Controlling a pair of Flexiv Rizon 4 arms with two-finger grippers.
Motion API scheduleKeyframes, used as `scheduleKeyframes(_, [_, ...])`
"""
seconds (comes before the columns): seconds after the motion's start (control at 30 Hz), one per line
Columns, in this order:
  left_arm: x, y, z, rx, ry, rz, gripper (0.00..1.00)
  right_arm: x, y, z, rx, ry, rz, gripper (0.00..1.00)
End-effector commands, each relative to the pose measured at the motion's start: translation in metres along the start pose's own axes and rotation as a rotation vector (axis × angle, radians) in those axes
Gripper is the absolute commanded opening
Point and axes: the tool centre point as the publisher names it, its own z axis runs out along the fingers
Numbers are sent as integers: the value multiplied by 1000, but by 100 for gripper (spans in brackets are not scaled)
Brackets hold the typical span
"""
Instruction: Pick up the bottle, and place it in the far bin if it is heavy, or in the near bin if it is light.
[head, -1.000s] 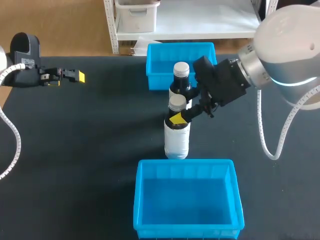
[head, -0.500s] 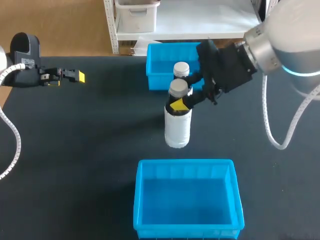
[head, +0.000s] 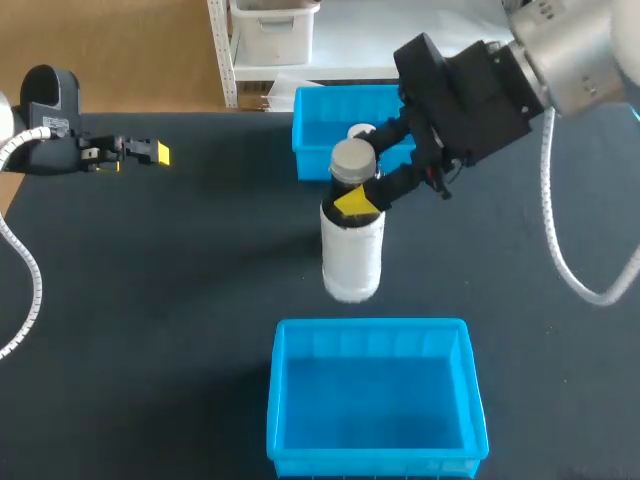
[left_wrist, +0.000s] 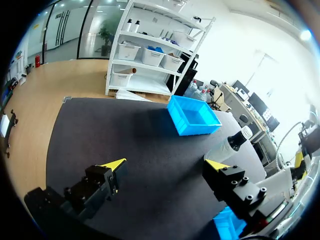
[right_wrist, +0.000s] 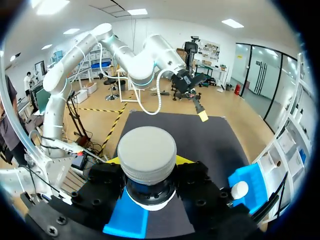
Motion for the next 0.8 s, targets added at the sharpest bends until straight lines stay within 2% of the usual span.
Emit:
scheduleKeyframes(0.03, [0,0,0,0,0,0,100,6,30,0,34,-21,17,0])
scheduleKeyframes(0.23, [0,0,0,0,0,0,100,18,45,19,-9,-37,32,0])
scheduleKeyframes(0.5, [0,0,0,0,0,0,100,33,57,48,-66,-17,10,0])
scheduleKeyframes(0.8, [0,0,0,0,0,0,100,48,62,73,-111,-11,3,0])
